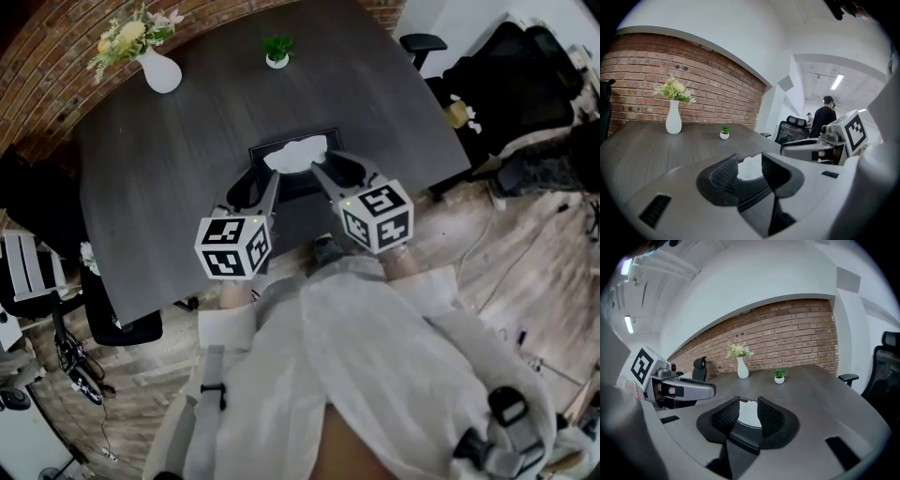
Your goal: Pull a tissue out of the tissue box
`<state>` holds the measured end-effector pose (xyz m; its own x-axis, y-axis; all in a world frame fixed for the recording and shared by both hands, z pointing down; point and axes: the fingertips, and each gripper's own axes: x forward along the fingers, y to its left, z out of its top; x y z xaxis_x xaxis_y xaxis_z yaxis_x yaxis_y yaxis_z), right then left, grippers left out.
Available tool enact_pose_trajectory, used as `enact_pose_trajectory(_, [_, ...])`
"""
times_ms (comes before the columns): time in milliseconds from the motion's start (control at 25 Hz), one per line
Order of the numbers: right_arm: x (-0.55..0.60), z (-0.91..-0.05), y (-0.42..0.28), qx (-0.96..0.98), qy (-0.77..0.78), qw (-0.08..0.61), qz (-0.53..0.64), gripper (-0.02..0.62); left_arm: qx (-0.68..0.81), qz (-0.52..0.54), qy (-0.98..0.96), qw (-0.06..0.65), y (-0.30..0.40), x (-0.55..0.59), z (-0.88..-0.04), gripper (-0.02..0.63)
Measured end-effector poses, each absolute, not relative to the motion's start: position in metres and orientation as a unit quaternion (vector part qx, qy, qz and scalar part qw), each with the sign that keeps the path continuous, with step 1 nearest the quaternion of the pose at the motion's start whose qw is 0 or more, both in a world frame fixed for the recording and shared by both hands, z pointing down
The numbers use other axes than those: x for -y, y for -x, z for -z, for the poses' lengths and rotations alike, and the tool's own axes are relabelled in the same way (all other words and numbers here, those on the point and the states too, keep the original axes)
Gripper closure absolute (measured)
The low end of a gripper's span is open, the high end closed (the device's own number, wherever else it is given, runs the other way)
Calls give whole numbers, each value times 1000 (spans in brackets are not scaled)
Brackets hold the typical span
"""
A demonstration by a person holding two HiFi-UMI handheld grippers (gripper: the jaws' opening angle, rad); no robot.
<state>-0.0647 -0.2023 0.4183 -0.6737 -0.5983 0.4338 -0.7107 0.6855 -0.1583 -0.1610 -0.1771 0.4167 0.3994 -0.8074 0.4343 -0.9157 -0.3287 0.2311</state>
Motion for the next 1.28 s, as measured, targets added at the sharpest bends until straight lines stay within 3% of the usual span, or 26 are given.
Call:
enact_pose_trajectory(600, [269, -425, 45, 925, -299, 185, -144, 495, 559, -130, -788, 223, 136, 241, -424, 469])
enact_pose_trajectory(1280, [261, -443, 47, 915, -308, 191, -174, 495, 517, -209, -801, 219, 137, 242, -444, 469])
